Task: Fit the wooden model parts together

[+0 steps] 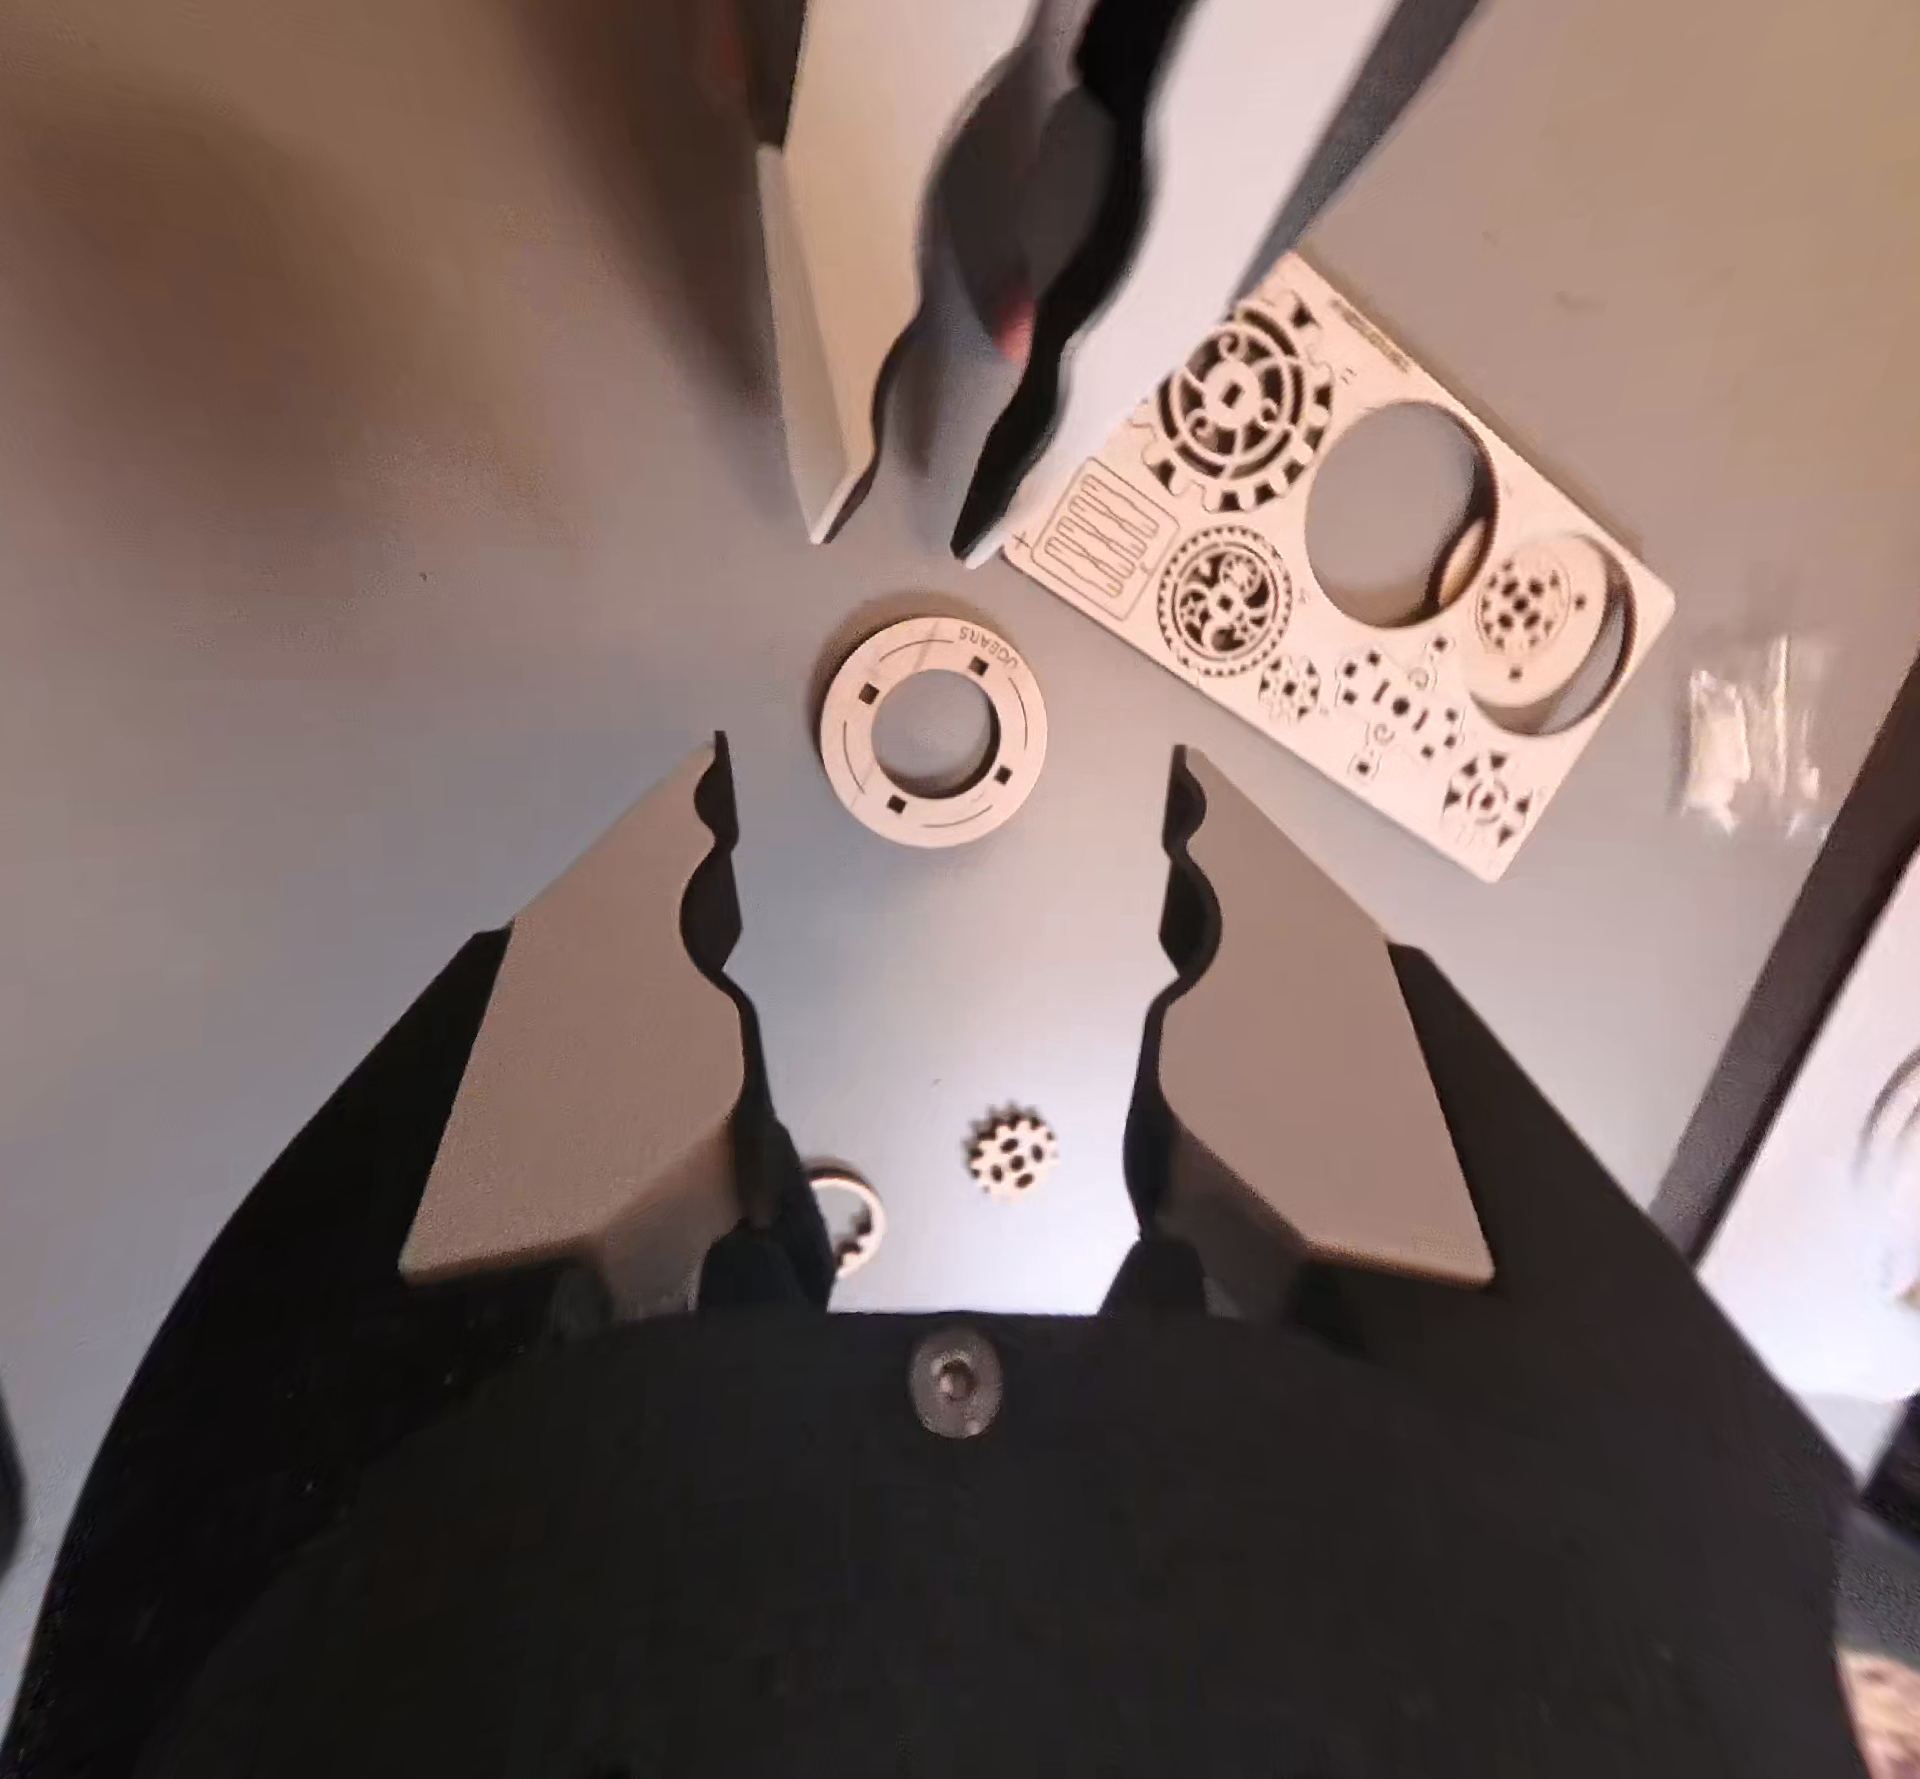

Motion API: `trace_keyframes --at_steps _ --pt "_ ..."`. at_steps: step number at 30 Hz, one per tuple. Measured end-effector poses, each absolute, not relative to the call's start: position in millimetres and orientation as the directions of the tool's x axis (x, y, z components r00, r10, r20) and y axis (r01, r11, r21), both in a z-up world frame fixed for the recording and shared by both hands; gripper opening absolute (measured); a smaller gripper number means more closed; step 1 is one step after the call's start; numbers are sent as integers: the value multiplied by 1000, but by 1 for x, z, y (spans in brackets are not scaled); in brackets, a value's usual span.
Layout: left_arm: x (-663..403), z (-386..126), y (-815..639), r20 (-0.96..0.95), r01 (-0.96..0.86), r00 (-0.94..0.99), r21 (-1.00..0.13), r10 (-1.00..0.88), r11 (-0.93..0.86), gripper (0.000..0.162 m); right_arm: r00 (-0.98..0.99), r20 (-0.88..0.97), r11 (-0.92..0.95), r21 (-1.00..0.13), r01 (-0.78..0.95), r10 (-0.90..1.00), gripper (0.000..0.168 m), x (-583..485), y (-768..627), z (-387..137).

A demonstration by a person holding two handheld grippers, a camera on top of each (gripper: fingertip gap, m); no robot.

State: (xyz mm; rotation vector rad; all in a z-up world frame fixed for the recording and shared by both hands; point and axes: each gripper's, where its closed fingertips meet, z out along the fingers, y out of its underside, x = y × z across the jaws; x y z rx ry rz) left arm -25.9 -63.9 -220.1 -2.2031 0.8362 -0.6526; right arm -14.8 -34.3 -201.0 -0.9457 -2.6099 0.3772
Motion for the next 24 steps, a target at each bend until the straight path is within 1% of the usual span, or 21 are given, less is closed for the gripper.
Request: trace_keyframes --at_steps 2,4,5,6,8,9,11,12,14,16,19,21,24 --pt "-23 -223 -62 172 -402 670 -734 -722 -547 23 -658 206 668 -448 595 724 81 -9 -38 -198" --pt "-22 -224 -60 149 -422 673 -726 -724 -542 23 -549 165 556 -466 689 819 80 1 -33 -209" --pt "-22 -225 -59 145 -425 676 -723 -722 -544 23 -452 145 464 -470 751 880 74 3 -28 -215" --pt "-23 -225 -58 144 -426 679 -721 -720 -547 22 -344 111 353 -486 800 932 74 3 -26 -220" --pt "-28 -223 -55 131 -419 699 -721 -703 -551 21 -164 10 144 -536 832 986 73 0 -33 -223" --pt "-32 -221 -54 121 -416 709 -724 -695 -551 21 -115 10 101 -544 833 993 74 -2 -33 -224" --pt "-45 -219 -49 84 -410 743 -727 -664 -551 21 -82 45 93 -534 840 996 75 -6 -35 -230" --pt "-52 -218 -47 65 -410 761 -724 -646 -555 22 -78 39 87 -531 843 996 71 -9 -38 -233" --pt "-66 -216 -44 33 -405 789 -723 -614 -560 22 -92 40 100 -522 847 995 60 -15 -38 -235" --pt "-78 -215 -42 -1 -409 807 -721 -590 -558 24 -154 66 167 -489 856 986 50 -17 -34 -234" --pt "-90 -216 -42 -30 -426 816 -707 -577 -565 32 -417 98 417 -433 799 903 50 -17 -33 -231" --pt "-94 -217 -41 -40 -428 818 -710 -574 -560 34 -592 108 584 -380 718 798 50 -13 -25 -229" --pt "-96 -220 -38 -41 -427 820 -708 -571 -563 39 -744 70 712 -359 603 665 51 -14 -6 -218"
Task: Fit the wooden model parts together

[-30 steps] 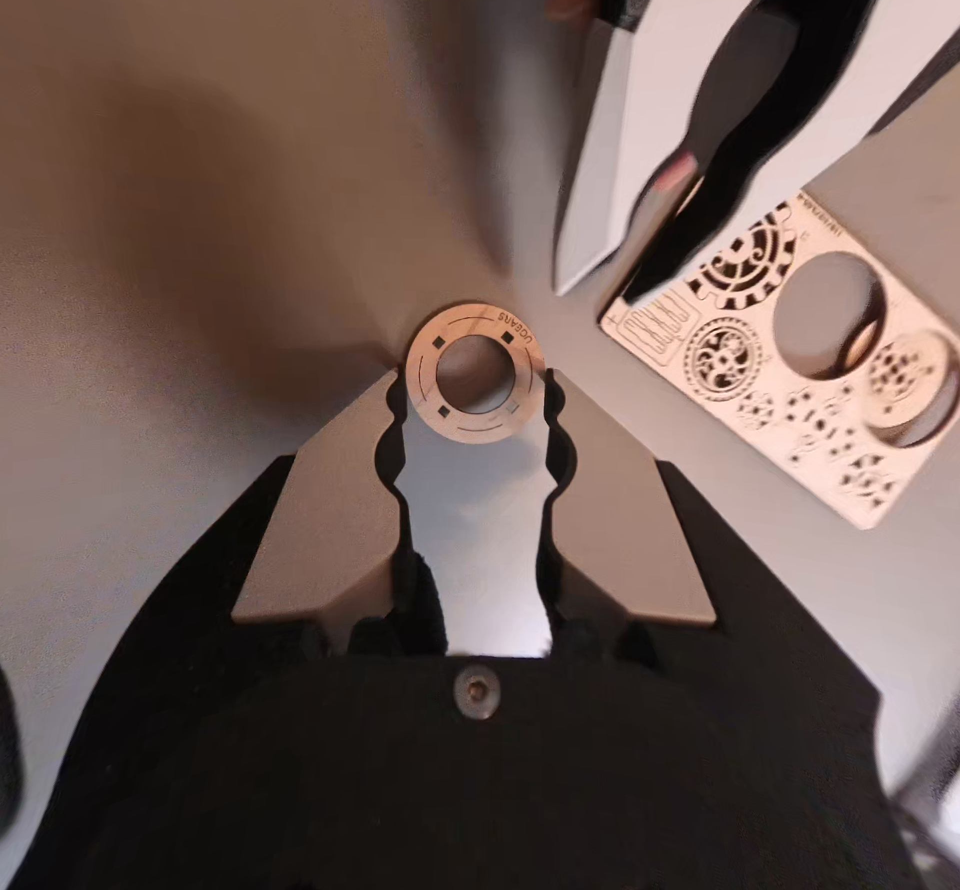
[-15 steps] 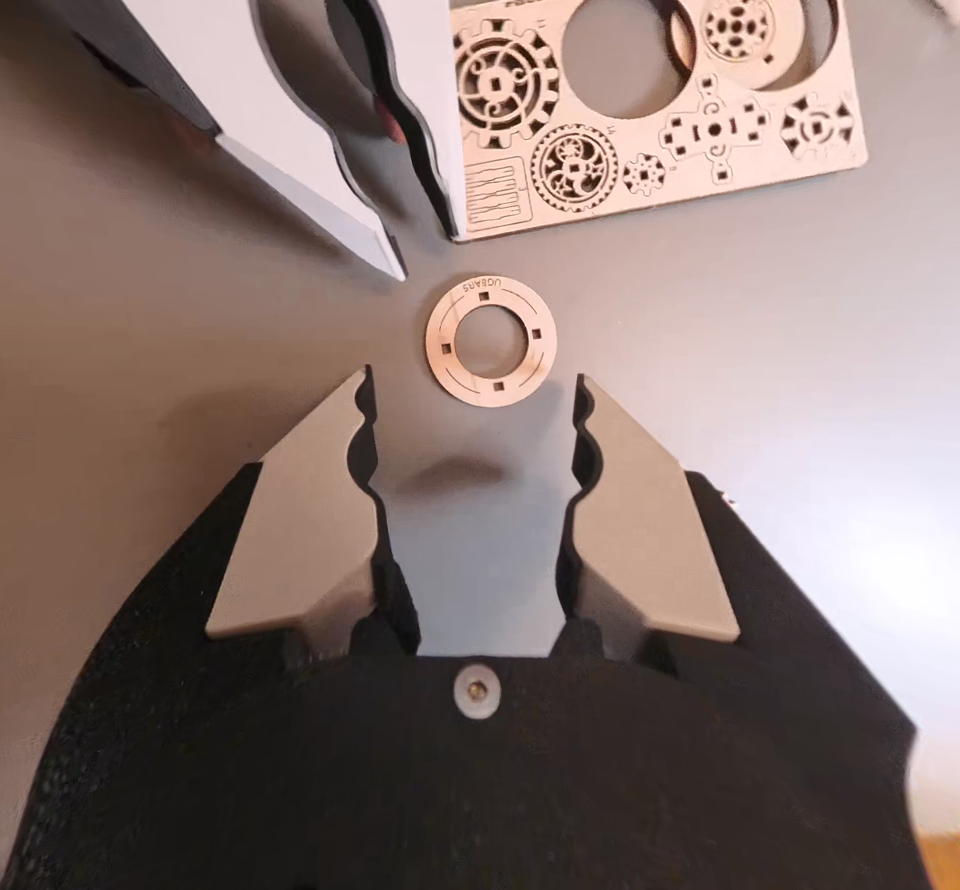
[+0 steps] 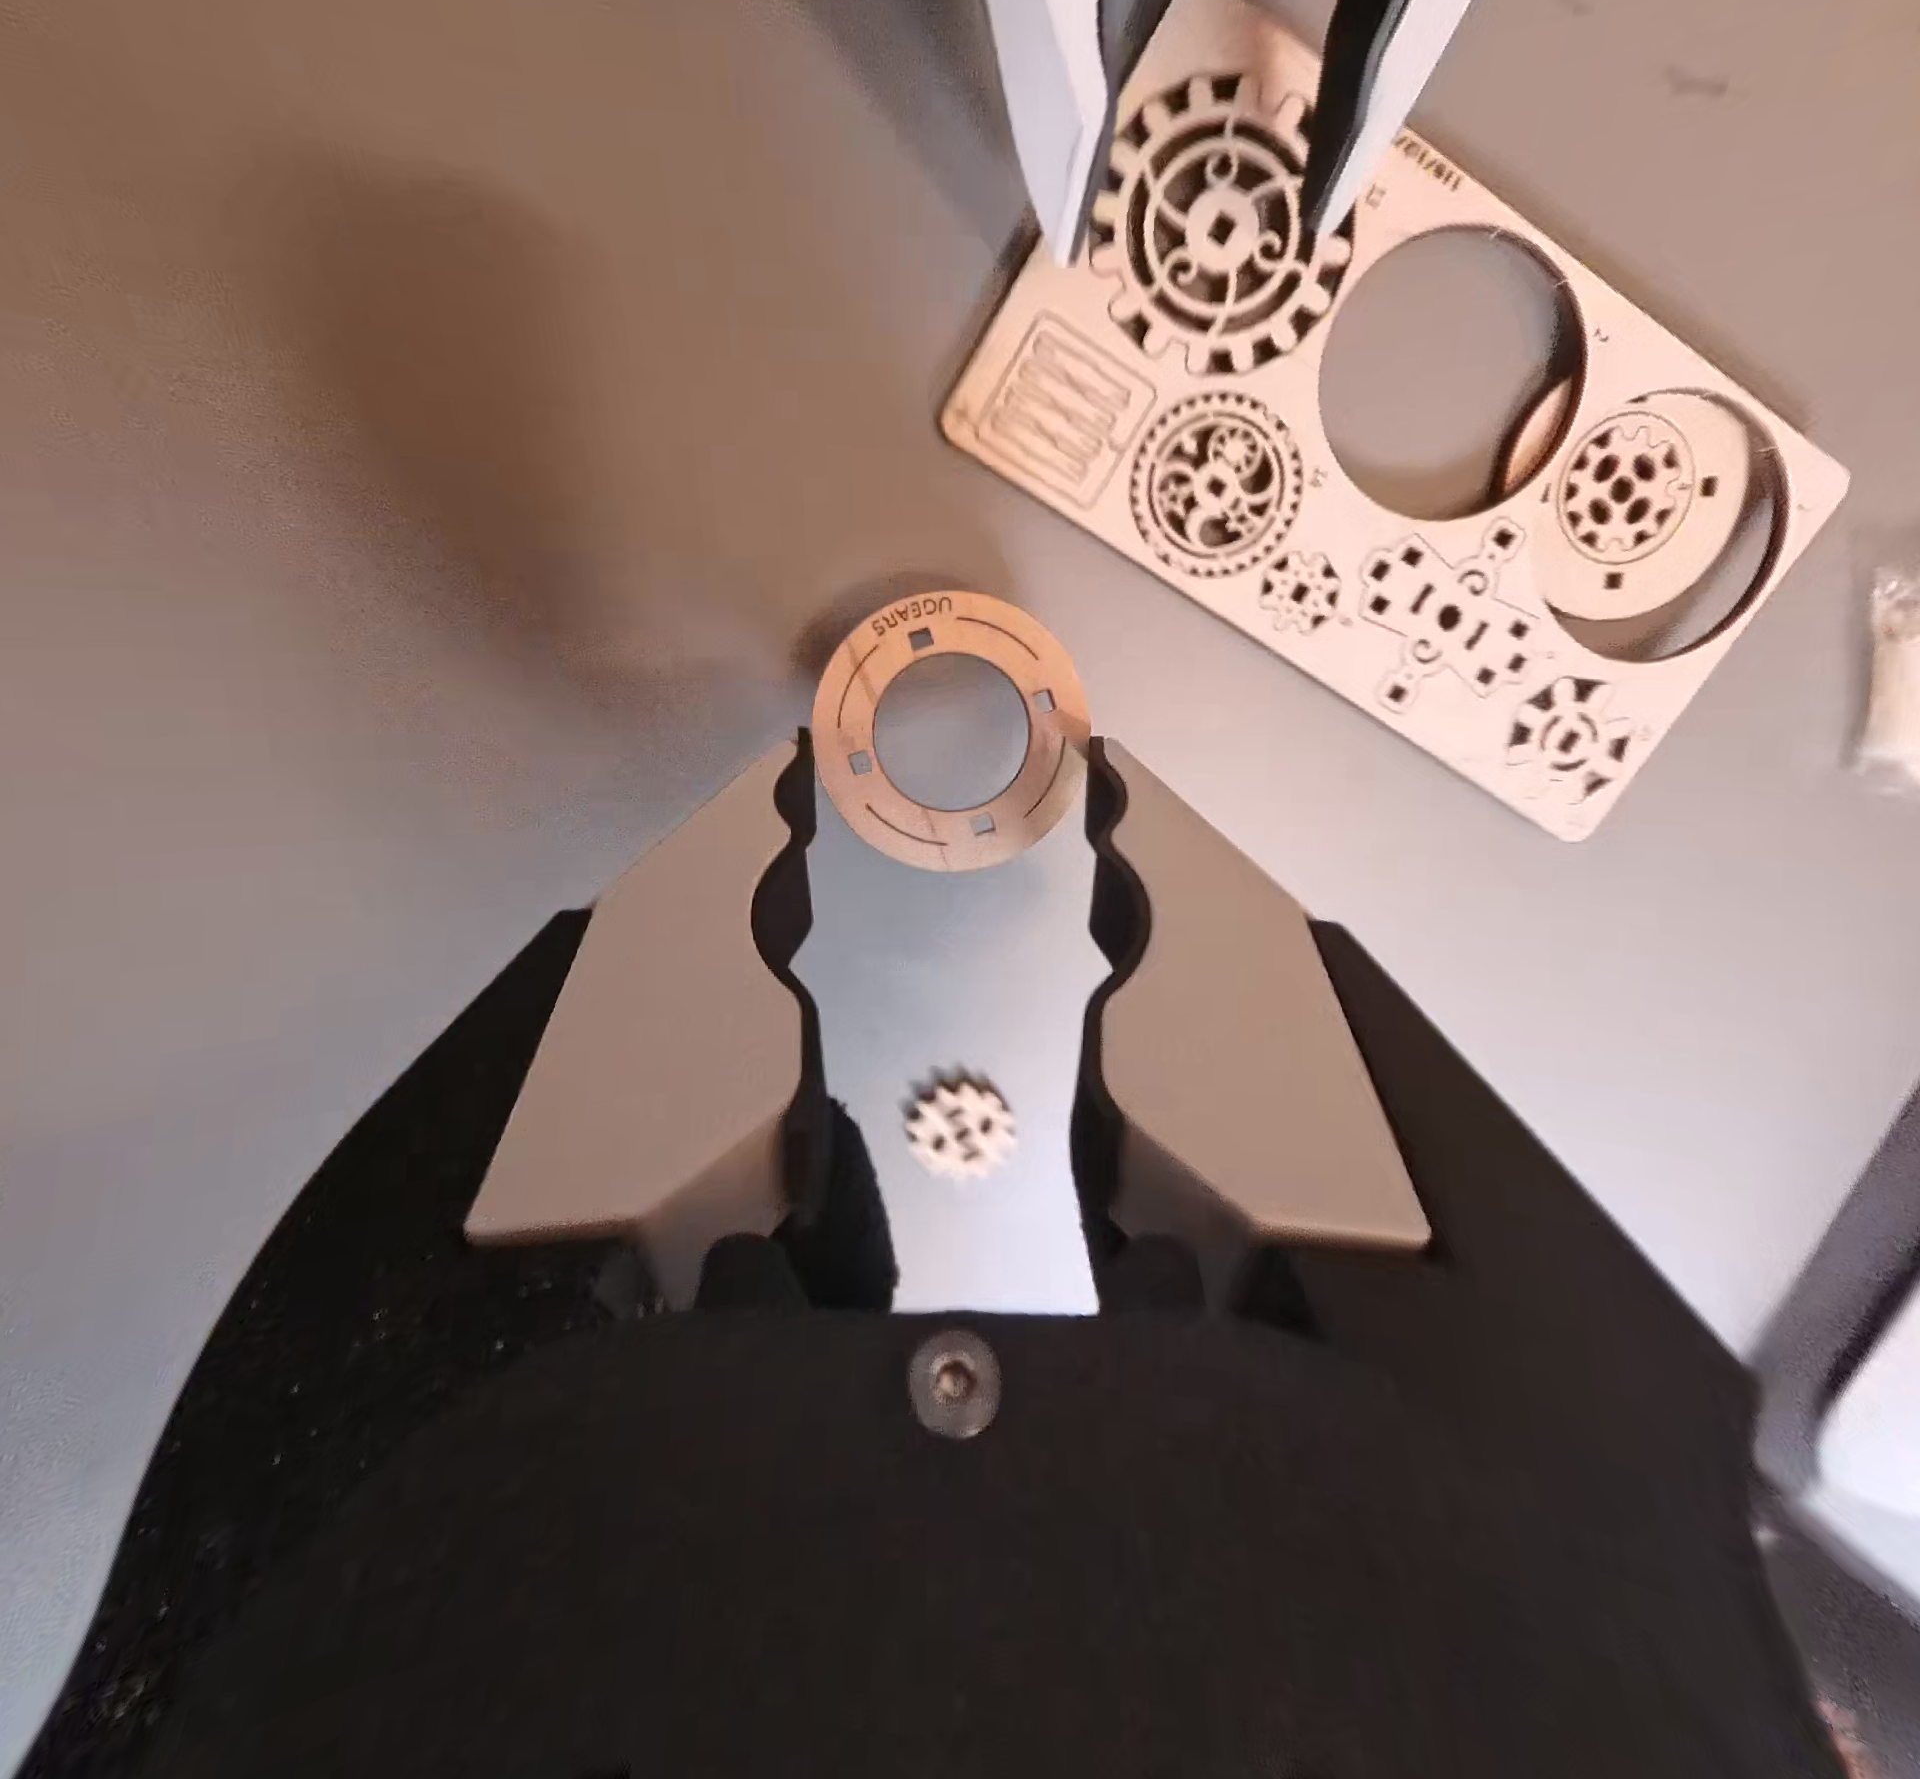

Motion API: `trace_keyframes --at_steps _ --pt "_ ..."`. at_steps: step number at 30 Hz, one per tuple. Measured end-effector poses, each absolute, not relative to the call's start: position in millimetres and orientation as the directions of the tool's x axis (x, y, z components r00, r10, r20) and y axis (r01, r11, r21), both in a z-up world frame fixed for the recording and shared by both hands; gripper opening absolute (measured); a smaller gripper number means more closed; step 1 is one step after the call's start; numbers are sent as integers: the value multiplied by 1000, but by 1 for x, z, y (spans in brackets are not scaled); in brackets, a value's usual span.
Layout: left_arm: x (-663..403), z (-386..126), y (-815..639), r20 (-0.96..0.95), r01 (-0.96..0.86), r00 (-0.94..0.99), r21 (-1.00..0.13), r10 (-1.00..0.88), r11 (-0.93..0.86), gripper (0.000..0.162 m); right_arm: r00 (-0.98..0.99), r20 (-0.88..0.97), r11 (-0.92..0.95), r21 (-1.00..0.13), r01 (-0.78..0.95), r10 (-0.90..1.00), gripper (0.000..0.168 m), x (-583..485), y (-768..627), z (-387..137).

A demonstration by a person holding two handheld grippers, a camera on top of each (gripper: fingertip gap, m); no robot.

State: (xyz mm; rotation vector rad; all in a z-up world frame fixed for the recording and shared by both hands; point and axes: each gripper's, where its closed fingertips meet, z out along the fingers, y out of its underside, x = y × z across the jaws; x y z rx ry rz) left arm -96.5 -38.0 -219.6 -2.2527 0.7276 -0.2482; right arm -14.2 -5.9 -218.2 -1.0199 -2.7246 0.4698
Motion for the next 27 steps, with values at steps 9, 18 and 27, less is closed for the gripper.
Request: trace_keyframes --at_steps 9,18,27 --pt "-100 -229 -38 -15 -420 827 -681 -562 -600 39 -881 74 880 -133 455 467 63 -18 48 -231" --pt "-79 -228 -62 121 -416 782 -630 -612 -656 30 -588 76 570 -374 731 805 78 -74 57 -207" --pt "-107 -209 -61 165 -311 819 -678 -550 -666 35 -565 -120 453 -472 756 816 63 -106 42 -224"
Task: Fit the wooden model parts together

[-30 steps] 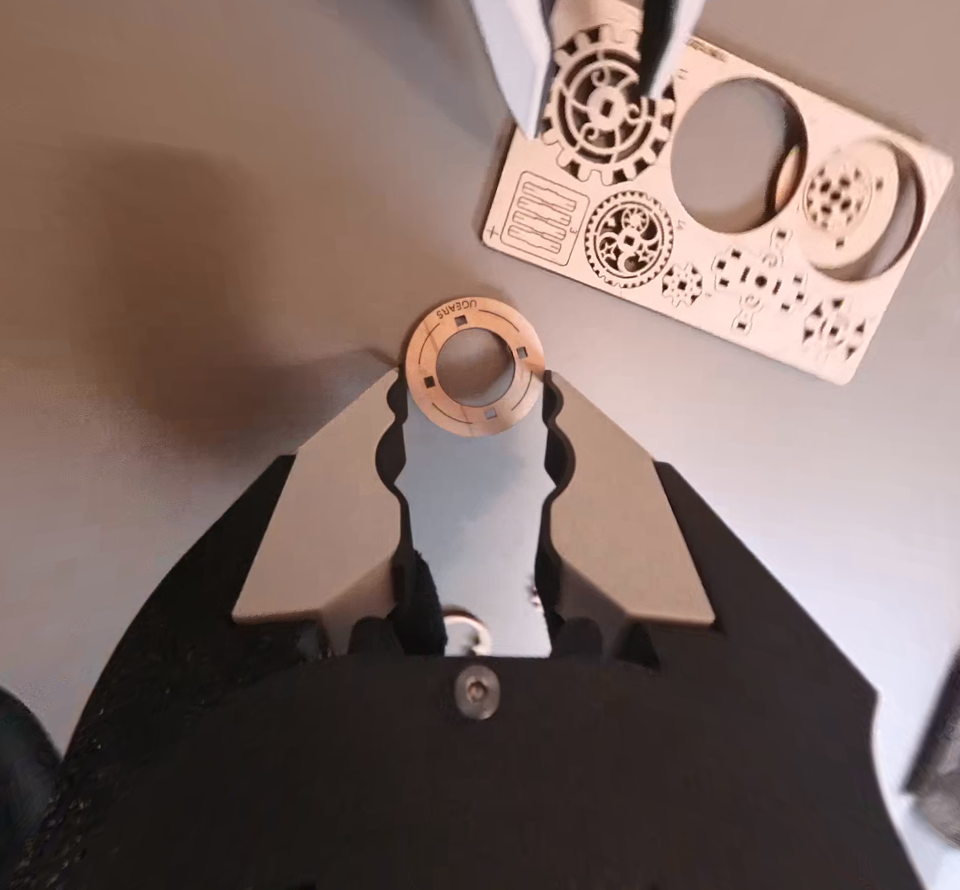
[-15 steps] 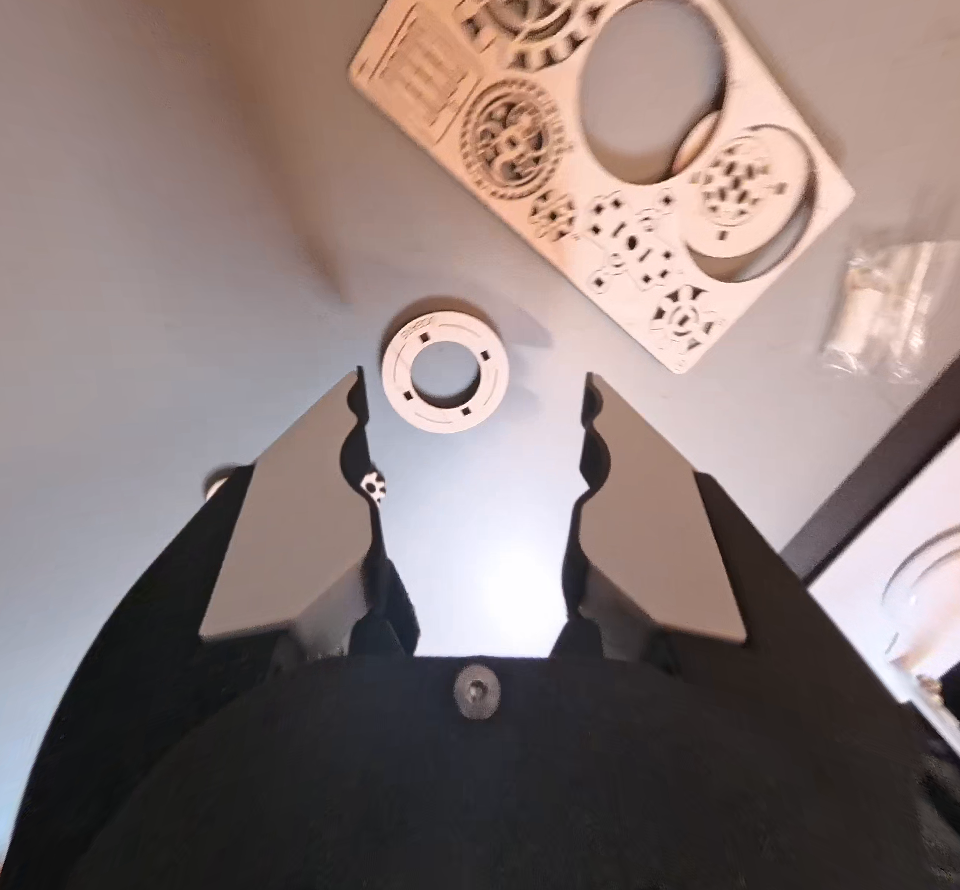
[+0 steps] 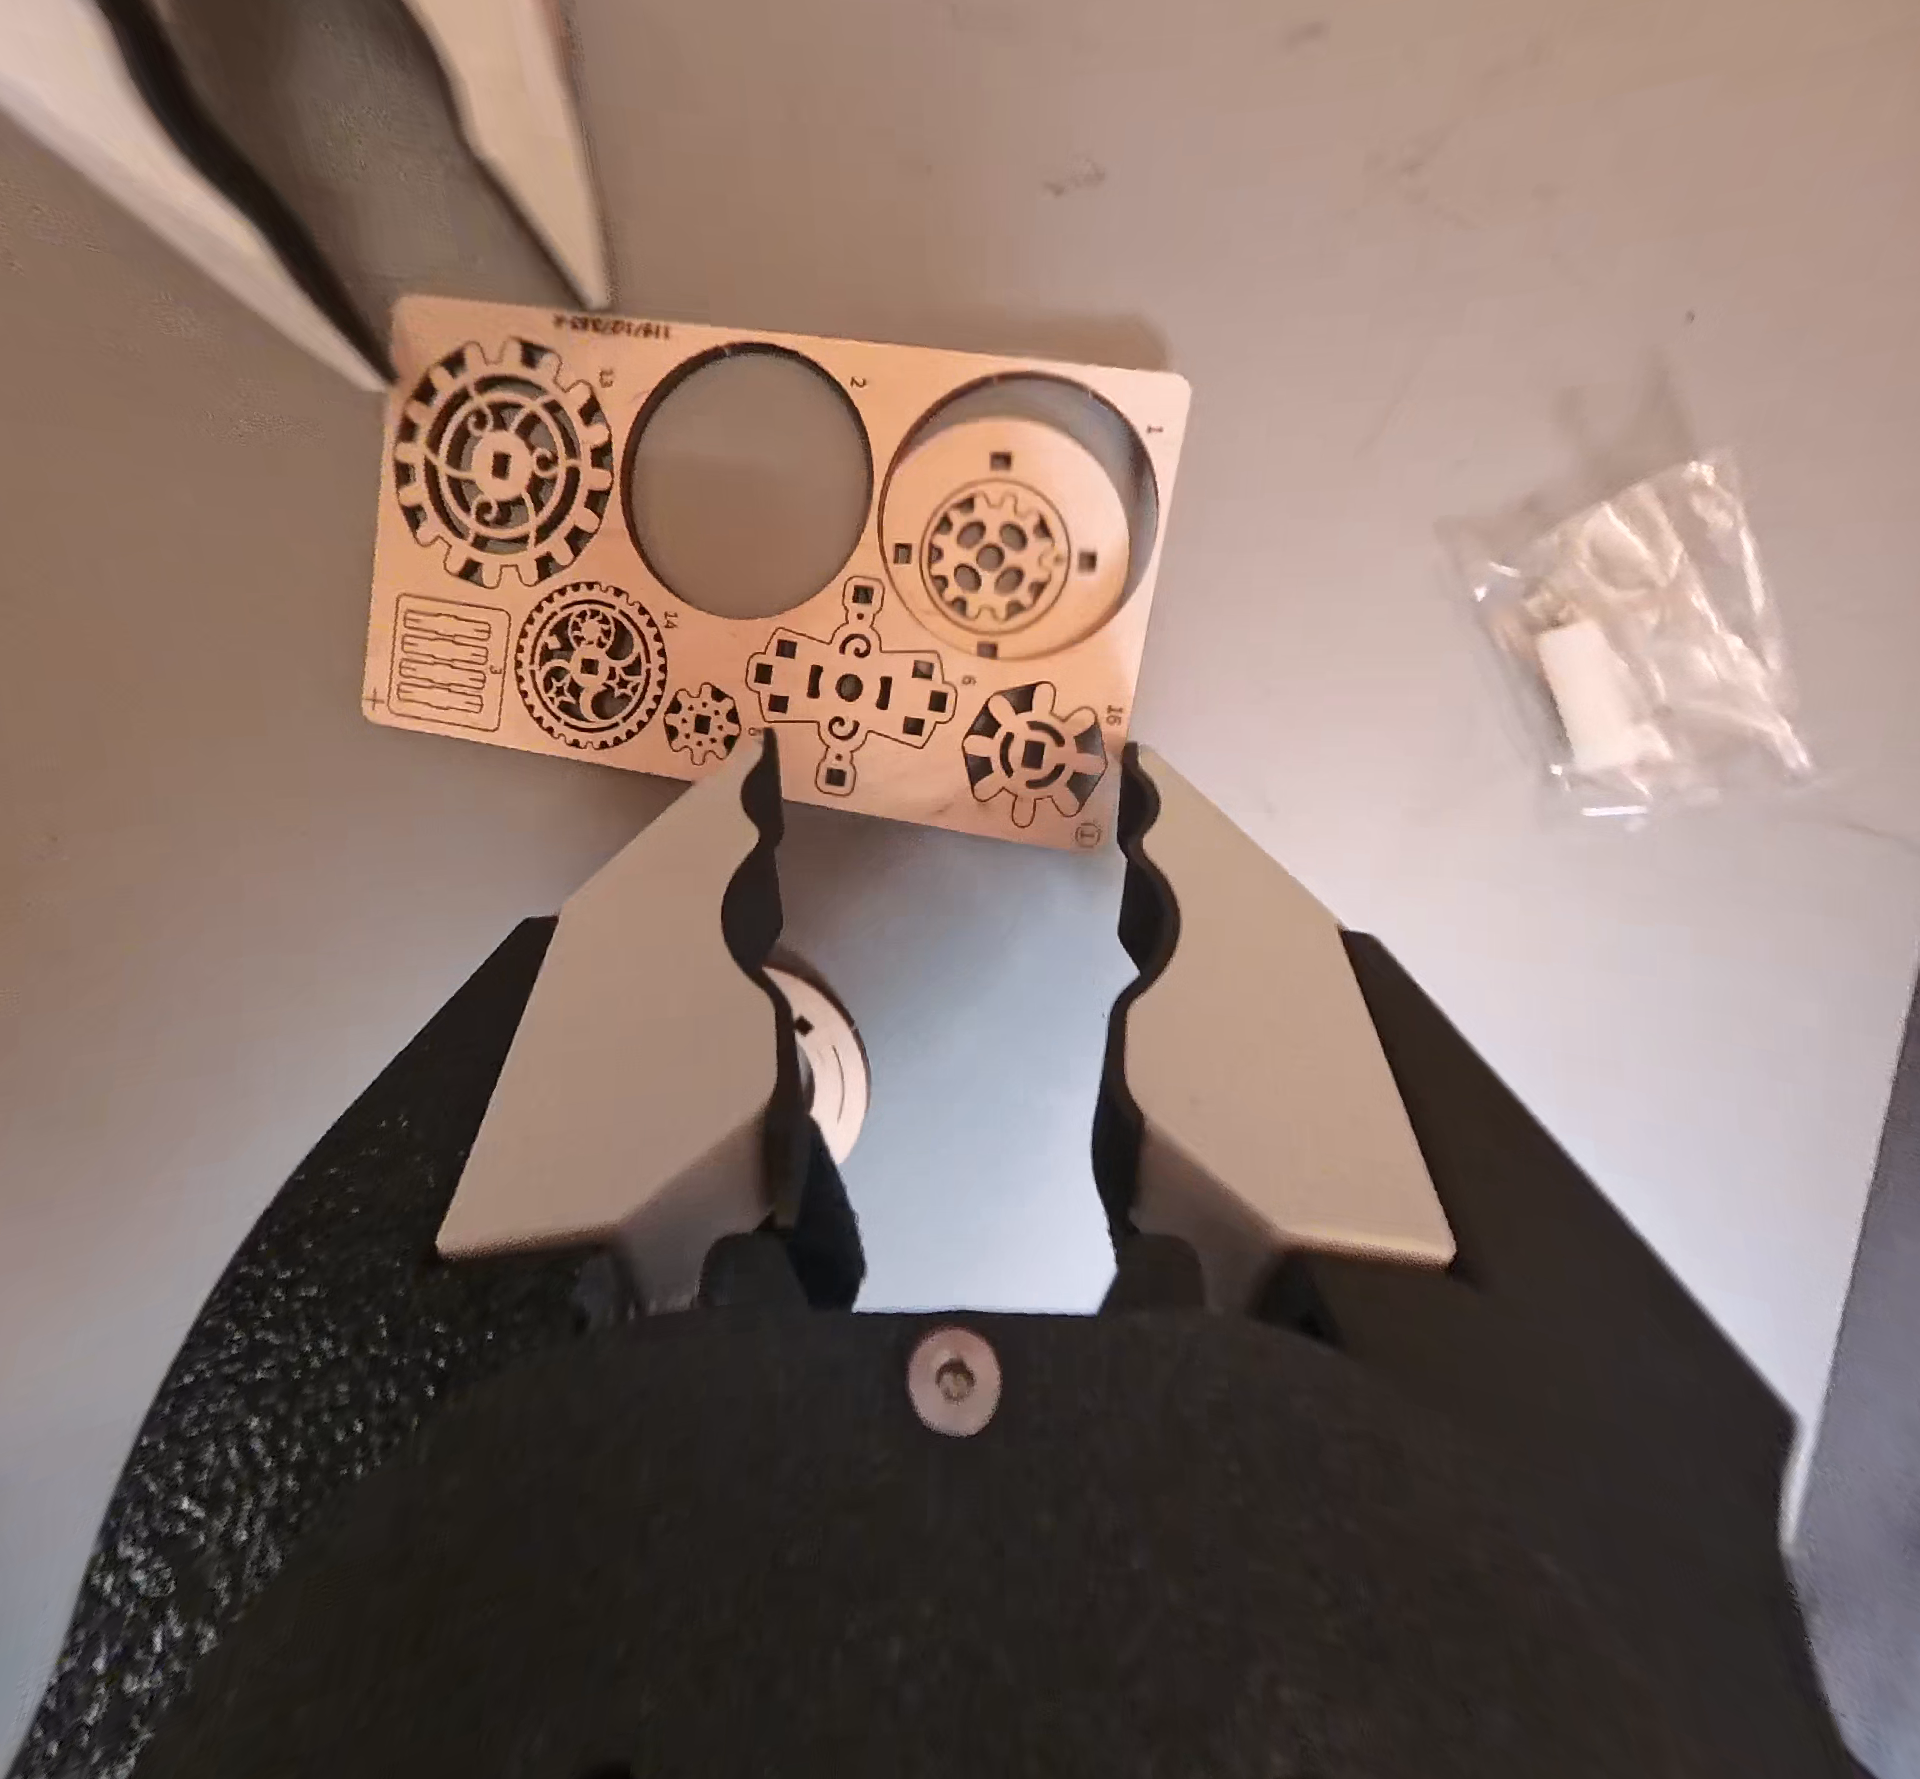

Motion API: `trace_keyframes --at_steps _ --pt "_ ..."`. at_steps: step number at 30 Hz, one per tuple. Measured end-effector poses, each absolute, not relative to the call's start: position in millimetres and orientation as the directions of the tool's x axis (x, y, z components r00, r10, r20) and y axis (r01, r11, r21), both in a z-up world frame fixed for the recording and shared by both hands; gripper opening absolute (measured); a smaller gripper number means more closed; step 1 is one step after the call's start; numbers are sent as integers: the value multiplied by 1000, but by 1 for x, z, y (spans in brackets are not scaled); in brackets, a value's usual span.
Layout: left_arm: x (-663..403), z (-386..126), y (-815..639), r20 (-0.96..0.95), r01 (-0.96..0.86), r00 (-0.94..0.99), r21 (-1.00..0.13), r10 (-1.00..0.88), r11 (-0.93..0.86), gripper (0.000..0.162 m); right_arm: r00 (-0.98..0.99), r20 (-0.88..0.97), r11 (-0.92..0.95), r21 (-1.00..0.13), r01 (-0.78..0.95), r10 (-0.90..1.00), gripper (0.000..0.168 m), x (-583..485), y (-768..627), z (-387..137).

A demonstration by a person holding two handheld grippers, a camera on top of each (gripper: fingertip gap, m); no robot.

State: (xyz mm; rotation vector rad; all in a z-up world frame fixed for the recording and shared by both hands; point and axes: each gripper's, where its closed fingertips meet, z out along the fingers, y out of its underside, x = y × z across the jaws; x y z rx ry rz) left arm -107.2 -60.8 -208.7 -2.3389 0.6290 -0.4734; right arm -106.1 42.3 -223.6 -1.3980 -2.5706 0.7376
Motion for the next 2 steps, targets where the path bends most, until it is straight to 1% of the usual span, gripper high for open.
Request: trace_keyframes --at_steps 2 --pt "-120 -213 -56 182 -265 845 -673 -503 -690 37 -581 -132 454 -496 740 803 61 -108 35 -220"
